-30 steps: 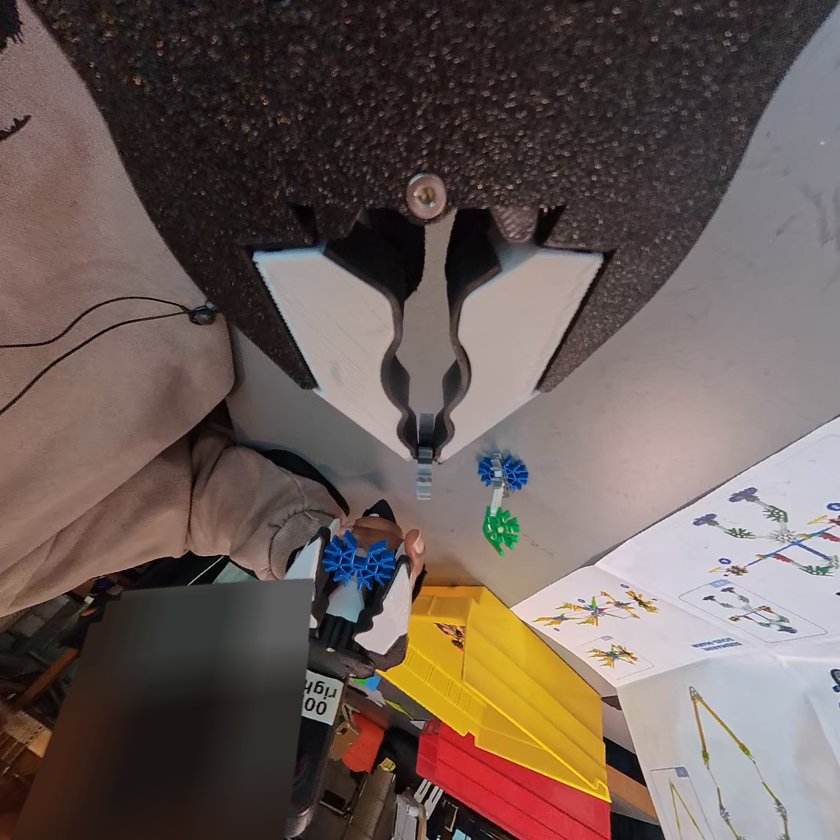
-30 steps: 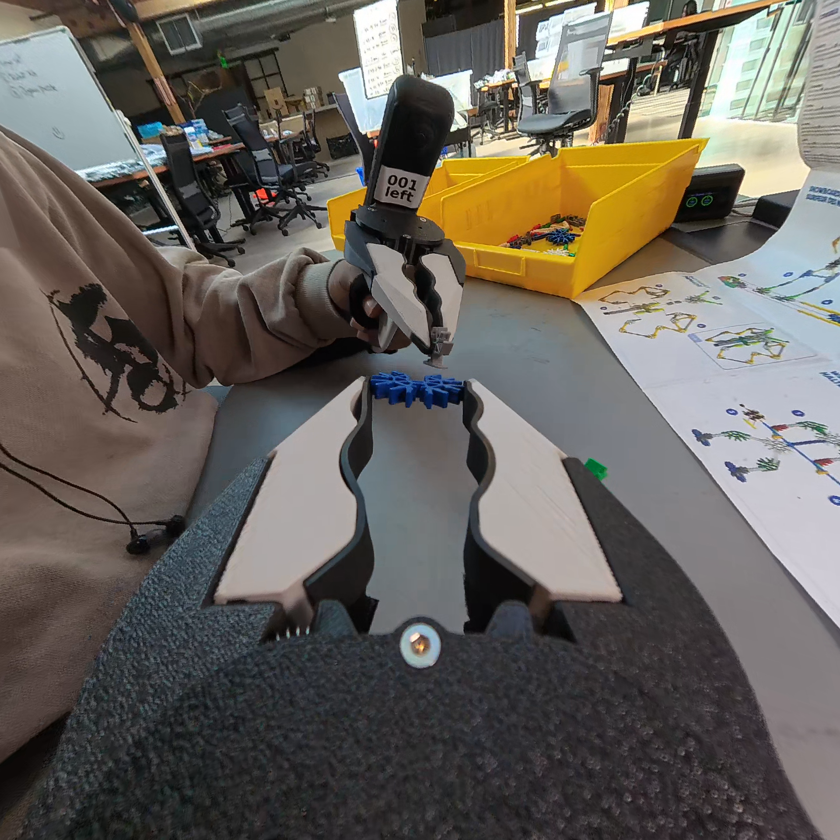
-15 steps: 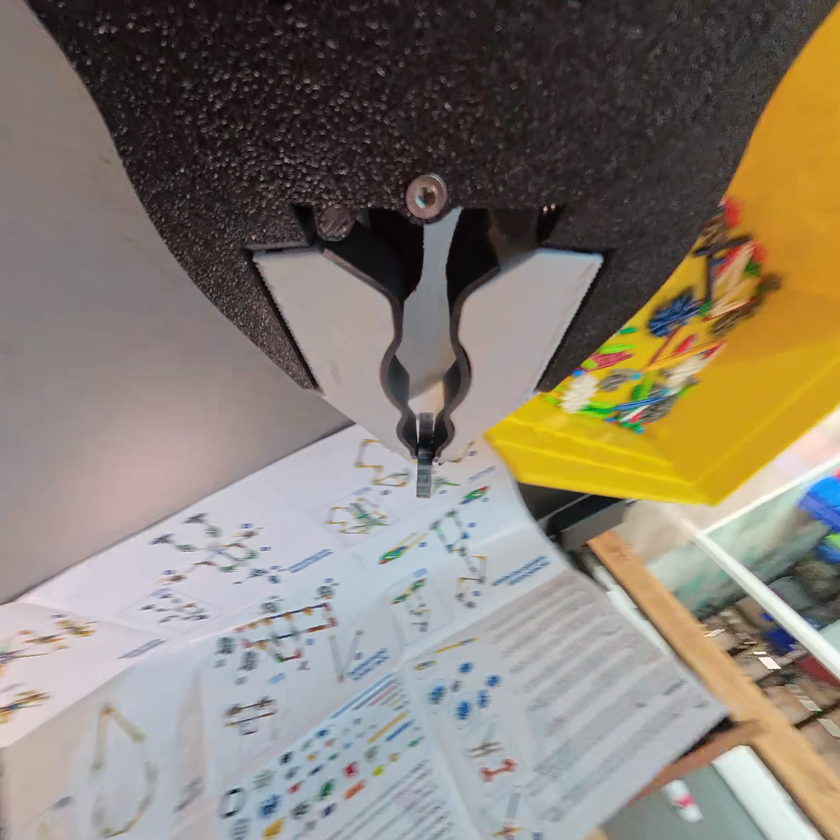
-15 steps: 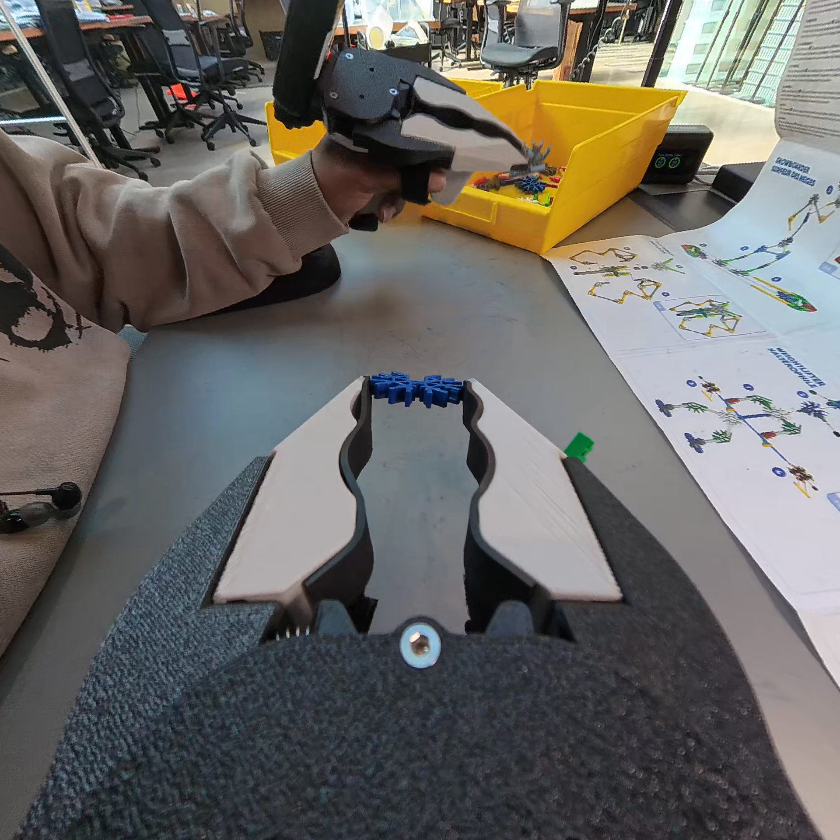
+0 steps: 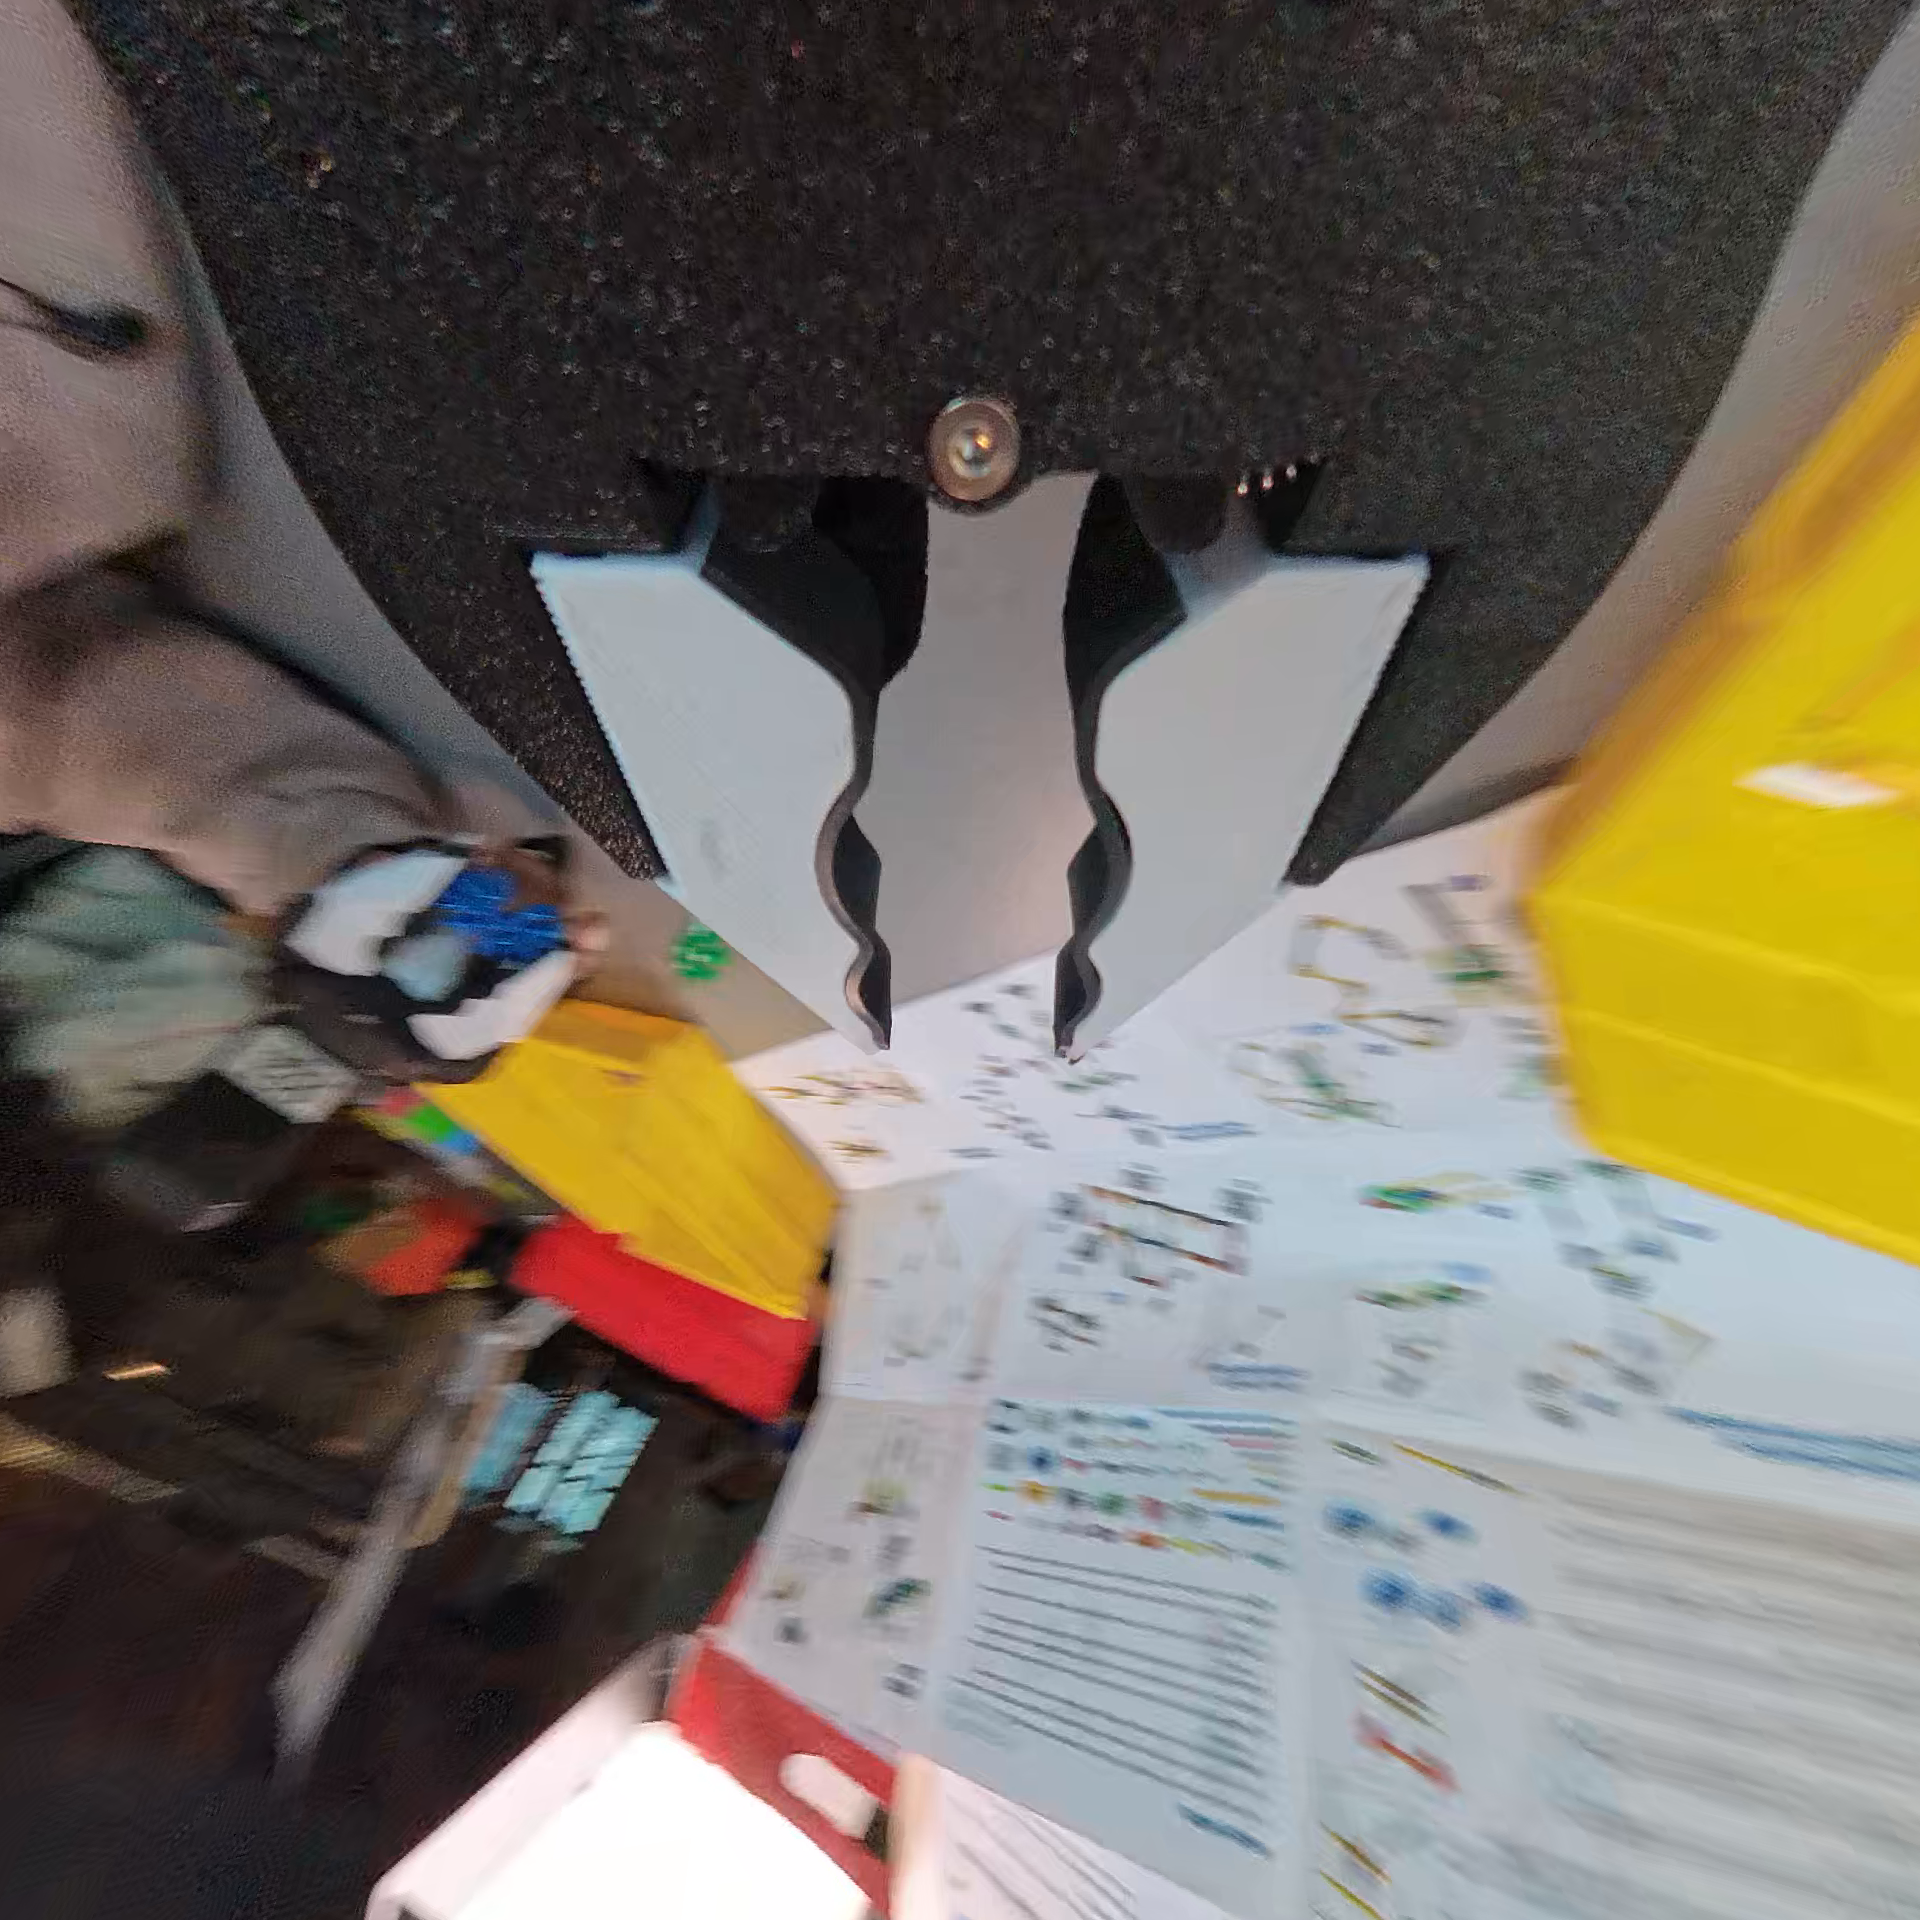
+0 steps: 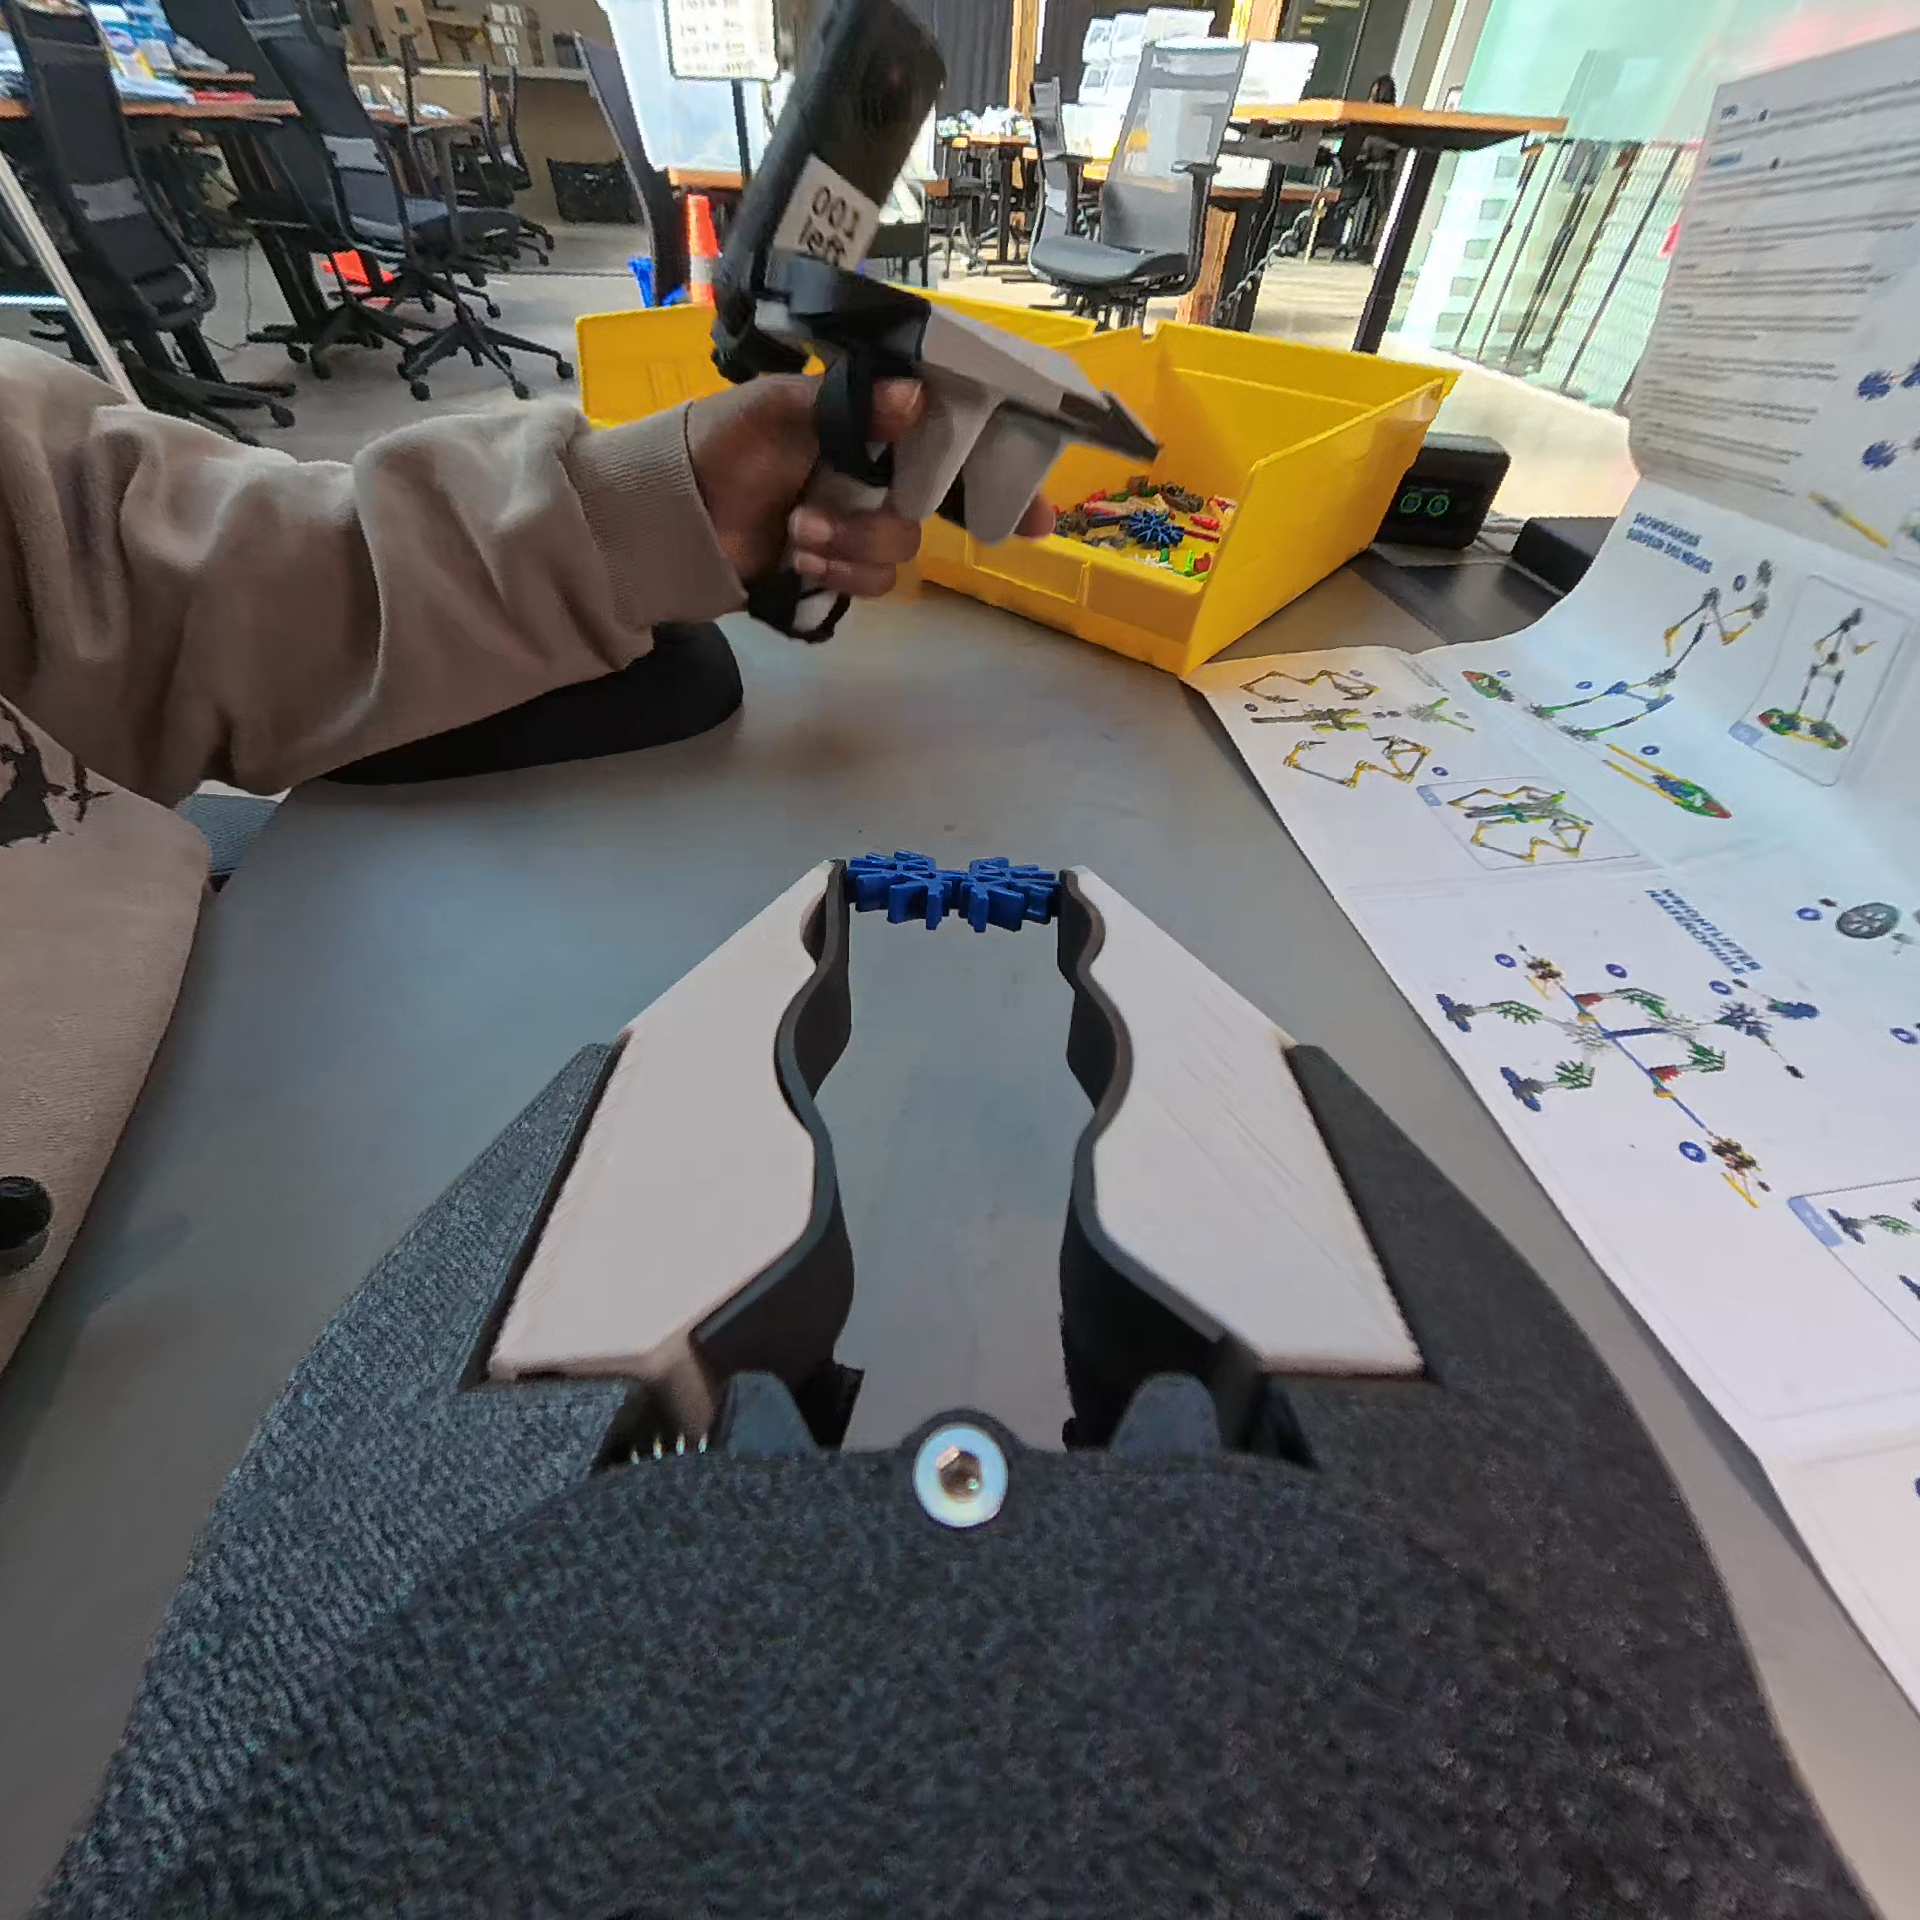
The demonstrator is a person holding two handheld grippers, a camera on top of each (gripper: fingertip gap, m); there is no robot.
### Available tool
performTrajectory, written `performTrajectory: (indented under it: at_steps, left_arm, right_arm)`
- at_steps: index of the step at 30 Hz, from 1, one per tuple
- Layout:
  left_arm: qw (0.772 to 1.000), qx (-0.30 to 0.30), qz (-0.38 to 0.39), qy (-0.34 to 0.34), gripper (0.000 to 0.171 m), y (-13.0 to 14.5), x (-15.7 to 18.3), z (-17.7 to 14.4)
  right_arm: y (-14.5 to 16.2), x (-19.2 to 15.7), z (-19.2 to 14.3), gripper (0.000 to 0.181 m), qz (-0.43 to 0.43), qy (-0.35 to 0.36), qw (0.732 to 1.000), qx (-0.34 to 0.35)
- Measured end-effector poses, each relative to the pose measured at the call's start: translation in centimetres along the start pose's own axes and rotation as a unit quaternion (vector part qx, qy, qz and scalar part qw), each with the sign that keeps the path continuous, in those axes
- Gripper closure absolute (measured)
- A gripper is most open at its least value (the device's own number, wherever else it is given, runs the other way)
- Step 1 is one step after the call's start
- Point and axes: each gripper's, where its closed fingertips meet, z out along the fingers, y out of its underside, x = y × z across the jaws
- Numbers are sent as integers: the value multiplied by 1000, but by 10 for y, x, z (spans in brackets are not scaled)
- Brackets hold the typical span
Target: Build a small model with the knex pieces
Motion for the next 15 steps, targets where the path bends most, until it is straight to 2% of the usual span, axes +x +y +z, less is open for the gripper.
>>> performTrajectory:
  at_steps: [2, 3, 5, 7, 11, 12, 13, 15]
  left_arm:
    - [984, -31, -94, 150, 140, 22, 53, 23]
    - [971, -51, -121, 199, 140, 34, 74, 32]
    - [951, -95, -142, 257, 139, 57, 110, 46]
    - [927, -124, -168, 311, 139, 69, 141, 53]
    - [889, -159, -227, 364, 145, 85, 172, 59]
    - [886, -165, -232, 367, 158, 87, 174, 59]
    - [882, -163, -233, 375, 162, 86, 176, 56]
    - [900, -159, -194, 356, 167, 85, 169, 55]
  right_arm:
    - [-6, -3, 2, 143, -23, 11, 1000, 17]
    - [-9, -6, 3, 143, -38, 14, 999, 23]
    - [-15, -10, 5, 143, -72, 27, 996, 34]
    - [-18, -16, 8, 143, -104, 35, 993, 37]
    - [-18, -22, 13, 143, -152, 47, 987, 30]
    - [-17, -24, 15, 143, -158, 46, 986, 25]
    - [-15, -24, 16, 143, -166, 48, 985, 21]
    - [-10, -19, 17, 148, -182, 67, 981, 1]
